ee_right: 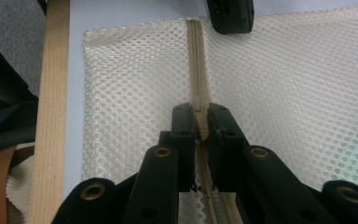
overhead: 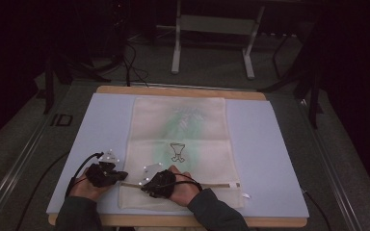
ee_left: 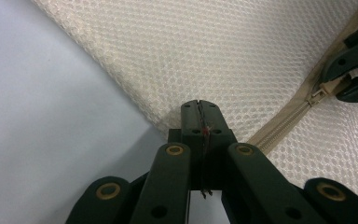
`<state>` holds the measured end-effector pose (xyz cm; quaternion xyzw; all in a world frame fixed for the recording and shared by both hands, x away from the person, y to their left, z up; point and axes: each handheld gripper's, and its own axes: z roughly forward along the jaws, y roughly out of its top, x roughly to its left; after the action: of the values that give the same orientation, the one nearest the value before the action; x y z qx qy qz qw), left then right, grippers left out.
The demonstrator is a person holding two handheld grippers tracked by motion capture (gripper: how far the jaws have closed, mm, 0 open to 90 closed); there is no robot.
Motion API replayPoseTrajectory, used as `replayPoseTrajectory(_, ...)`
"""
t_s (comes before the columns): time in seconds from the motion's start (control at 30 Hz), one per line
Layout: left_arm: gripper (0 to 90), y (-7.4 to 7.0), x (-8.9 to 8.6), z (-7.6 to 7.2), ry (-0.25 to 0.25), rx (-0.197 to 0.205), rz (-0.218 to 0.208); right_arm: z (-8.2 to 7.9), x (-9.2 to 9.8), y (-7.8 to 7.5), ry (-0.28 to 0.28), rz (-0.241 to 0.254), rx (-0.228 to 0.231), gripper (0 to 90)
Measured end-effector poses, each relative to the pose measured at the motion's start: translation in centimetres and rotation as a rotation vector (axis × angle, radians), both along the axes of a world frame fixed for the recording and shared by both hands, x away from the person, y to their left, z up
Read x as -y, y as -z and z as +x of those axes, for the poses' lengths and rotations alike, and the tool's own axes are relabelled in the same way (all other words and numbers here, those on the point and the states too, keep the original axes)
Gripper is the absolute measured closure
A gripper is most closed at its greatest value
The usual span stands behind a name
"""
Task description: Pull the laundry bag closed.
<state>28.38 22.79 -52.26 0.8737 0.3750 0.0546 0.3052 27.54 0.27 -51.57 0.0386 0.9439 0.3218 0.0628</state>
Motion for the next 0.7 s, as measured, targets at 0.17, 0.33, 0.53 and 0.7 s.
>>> replayPoseTrajectory(0.17, 89.8, 0.02, -0.03, -0.01, -0.001, 0.0, -0.003, -0.11, 0.21, -0.08, 0.001, -0.004, 0.0, 82.0)
replayPoseTrajectory(0.33, 89.8, 0.02, -0.02, -0.01, -0.001, 0.0, -0.002, -0.18, 0.47, -0.11, 0.001, 0.001, 0.002, 82.0)
replayPoseTrajectory(0.53, 89.8, 0.02, -0.03, -0.01, -0.001, 0.0, -0.003, -0.25, 0.73, -0.22, 0.003, -0.005, 0.005, 82.0)
replayPoseTrajectory(0.7, 89.8, 0.02, -0.04, 0.0, -0.001, -0.001, -0.003, -0.31, 0.96, -0.22, 0.003, -0.007, 0.007, 82.0)
